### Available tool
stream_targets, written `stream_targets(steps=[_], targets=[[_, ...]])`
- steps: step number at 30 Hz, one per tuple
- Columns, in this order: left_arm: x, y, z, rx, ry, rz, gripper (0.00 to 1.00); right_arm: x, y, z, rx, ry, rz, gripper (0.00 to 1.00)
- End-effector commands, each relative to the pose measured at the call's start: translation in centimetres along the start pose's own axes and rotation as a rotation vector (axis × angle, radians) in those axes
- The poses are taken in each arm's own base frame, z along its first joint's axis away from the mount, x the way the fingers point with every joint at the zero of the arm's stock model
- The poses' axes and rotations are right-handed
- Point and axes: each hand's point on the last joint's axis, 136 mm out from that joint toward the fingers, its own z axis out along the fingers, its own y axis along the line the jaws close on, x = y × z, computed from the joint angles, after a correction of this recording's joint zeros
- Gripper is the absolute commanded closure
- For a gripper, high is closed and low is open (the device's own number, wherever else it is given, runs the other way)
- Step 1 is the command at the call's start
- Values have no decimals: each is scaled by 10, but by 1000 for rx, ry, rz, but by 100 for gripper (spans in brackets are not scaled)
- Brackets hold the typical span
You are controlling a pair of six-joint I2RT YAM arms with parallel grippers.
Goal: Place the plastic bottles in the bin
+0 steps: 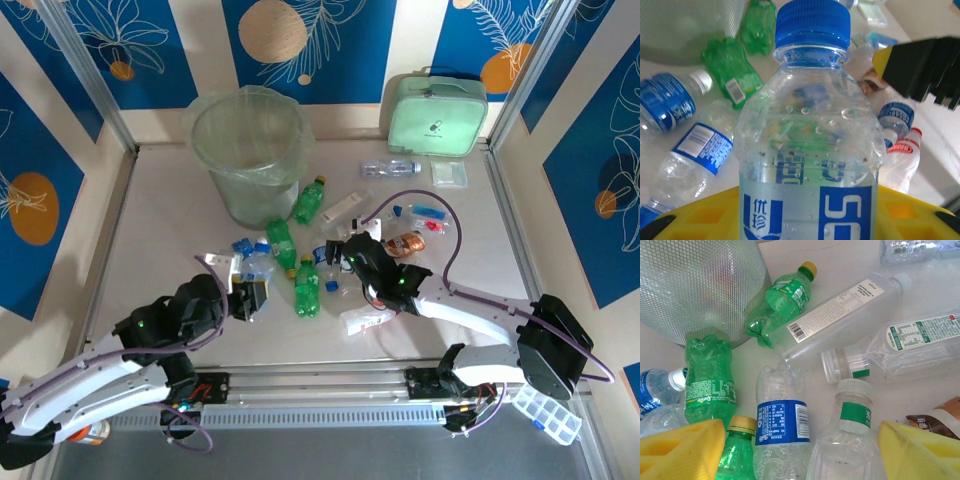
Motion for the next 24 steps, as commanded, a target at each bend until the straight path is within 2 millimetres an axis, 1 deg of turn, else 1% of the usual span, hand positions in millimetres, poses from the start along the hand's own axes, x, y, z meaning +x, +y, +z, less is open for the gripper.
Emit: stream_targets(steps=[1, 4, 8, 11, 14, 19, 22, 24], targets=[[-27, 1, -9, -54, -65, 42, 65, -3, 1, -4, 2, -19, 11, 19], [-59, -7, -17, -95, -106, 64, 65, -2, 4, -3, -1, -15, 4, 20], [-117, -24, -31, -113, -184, 72, 65, 0, 7, -2, -5, -10, -7, 20], [-164, -38, -31, -95, -216, 54, 65, 1, 9, 0, -6, -11, -17, 20], [-208, -37, -18, -86, -219, -7, 65, 1, 9, 6, 16, -16, -42, 20], [-274, -17, 11, -115, -247, -109, 66, 3, 12, 17, 54, 1, -88, 20], [-303, -5, 34, -141, -250, -155, 67, 3, 14, 18, 50, -1, -100, 20], [-317, 6, 52, -154, -240, -189, 68, 4, 16, 18, 46, -2, -100, 20]])
